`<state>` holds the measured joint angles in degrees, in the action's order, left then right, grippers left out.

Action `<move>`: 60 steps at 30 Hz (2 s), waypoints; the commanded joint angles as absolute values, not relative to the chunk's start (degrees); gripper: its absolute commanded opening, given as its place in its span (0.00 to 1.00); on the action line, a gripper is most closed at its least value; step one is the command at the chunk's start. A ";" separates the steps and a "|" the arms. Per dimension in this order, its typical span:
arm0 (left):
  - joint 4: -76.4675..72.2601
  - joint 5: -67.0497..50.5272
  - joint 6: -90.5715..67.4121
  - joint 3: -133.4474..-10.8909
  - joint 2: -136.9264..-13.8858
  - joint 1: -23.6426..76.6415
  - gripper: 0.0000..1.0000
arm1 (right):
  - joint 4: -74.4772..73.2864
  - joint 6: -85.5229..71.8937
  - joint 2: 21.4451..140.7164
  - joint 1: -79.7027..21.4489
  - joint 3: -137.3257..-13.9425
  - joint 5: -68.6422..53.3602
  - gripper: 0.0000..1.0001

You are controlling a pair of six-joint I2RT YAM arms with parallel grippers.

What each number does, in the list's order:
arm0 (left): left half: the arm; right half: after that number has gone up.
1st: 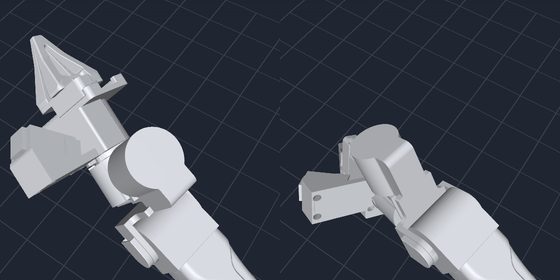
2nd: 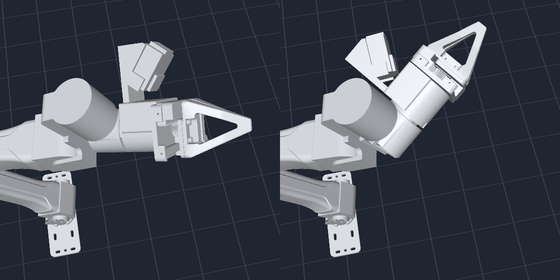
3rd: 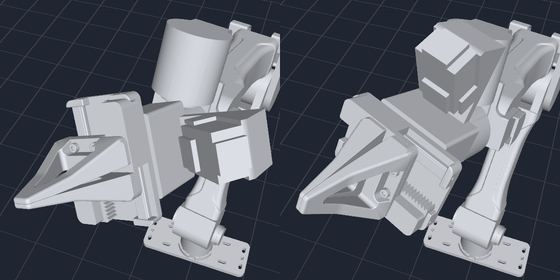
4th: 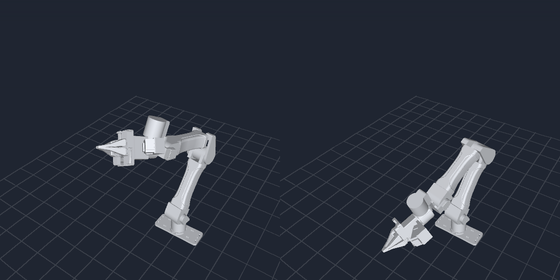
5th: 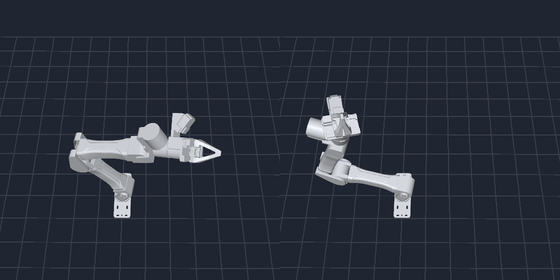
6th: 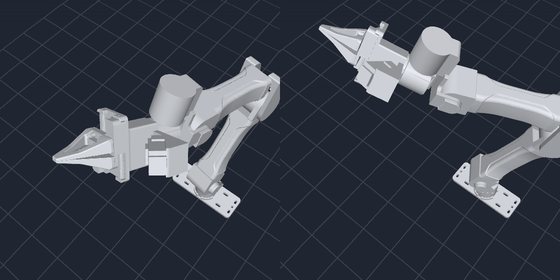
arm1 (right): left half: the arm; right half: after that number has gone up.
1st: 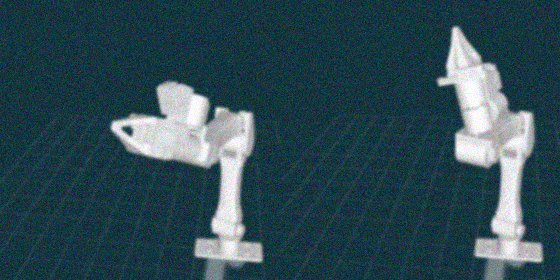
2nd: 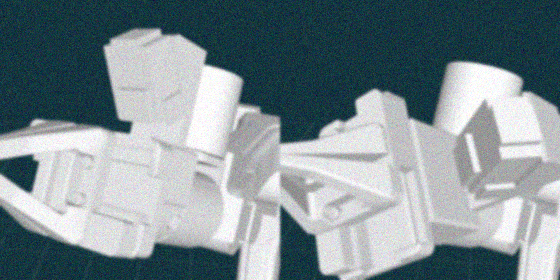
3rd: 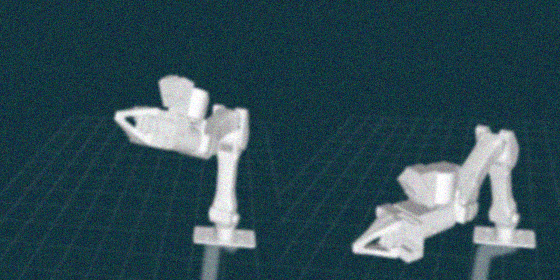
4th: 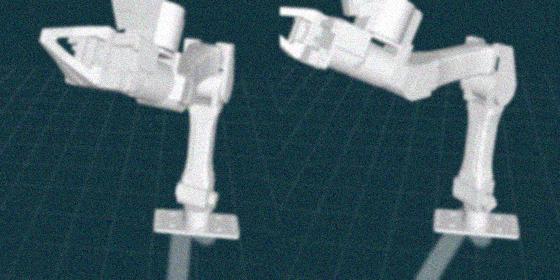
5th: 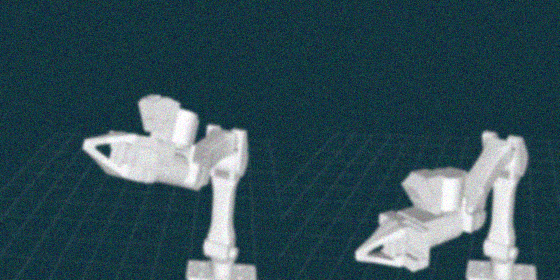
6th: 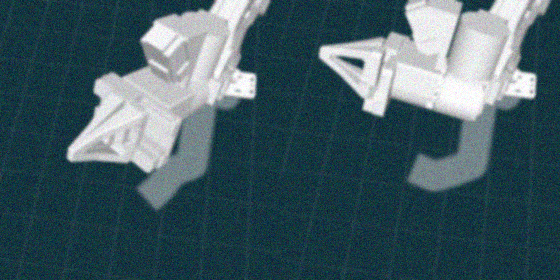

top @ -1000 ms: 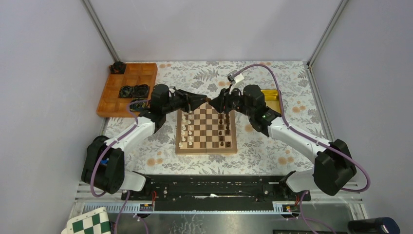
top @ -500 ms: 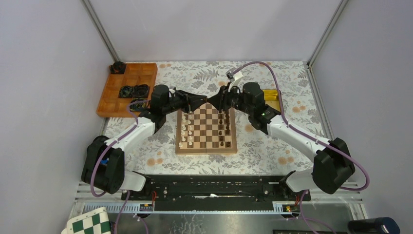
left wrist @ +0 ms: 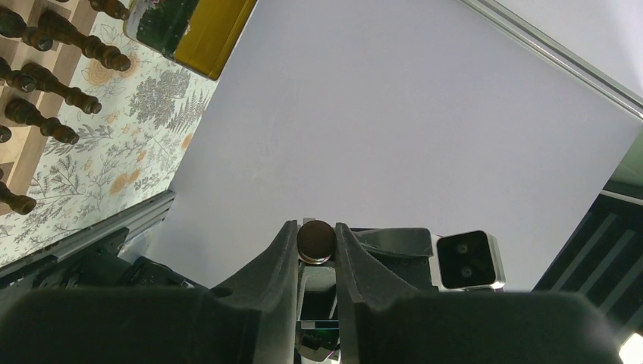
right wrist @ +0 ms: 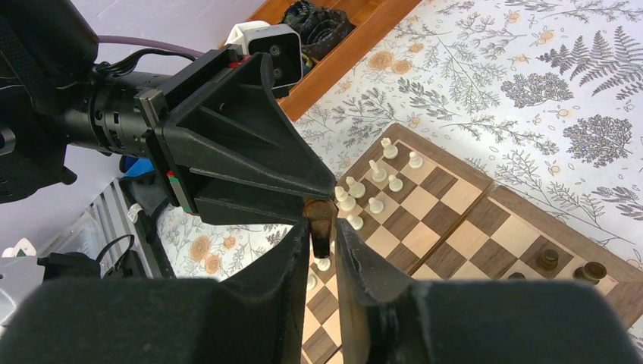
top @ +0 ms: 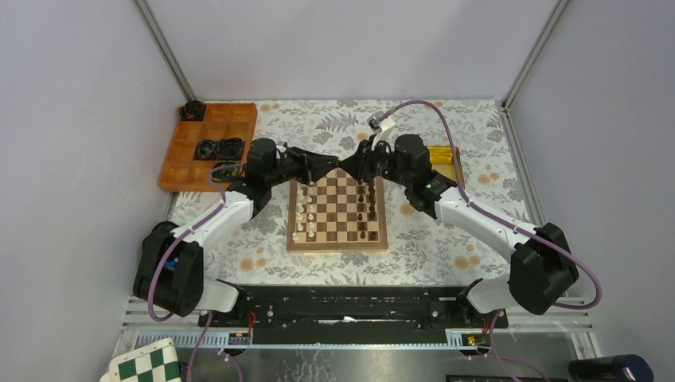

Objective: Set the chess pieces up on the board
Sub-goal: Place the chess piece on the chessboard.

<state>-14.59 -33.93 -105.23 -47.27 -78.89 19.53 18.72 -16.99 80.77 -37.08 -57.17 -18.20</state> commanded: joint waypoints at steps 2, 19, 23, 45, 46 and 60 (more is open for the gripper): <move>-17.75 -34.38 -106.03 -47.33 -78.77 20.12 0.00 | 20.70 -17.14 80.92 -37.79 -60.40 -19.56 0.21; -11.79 -33.93 -101.78 -49.78 -78.66 20.48 0.27 | 18.57 -17.47 81.47 -37.79 -62.59 -20.79 0.00; -10.76 -33.84 -100.98 -50.13 -78.76 20.47 0.37 | 18.44 -17.60 81.47 -37.82 -62.92 -21.10 0.00; 22.29 -19.49 -63.62 -64.65 -81.51 18.00 0.49 | -31.91 -9.00 87.98 -38.99 -87.41 -8.72 0.00; 23.84 -17.54 -61.71 -65.16 -81.15 18.02 0.49 | -34.57 -9.09 88.32 -39.16 -88.19 -7.61 0.00; 33.57 -6.34 -48.53 -66.93 -73.24 18.41 0.53 | -54.06 -15.16 88.06 -43.37 -86.99 1.00 0.00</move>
<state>30.48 -10.76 -53.71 -64.51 -75.94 18.33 -48.71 -12.51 89.69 -41.74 -87.64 -2.22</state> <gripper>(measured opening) 0.525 0.163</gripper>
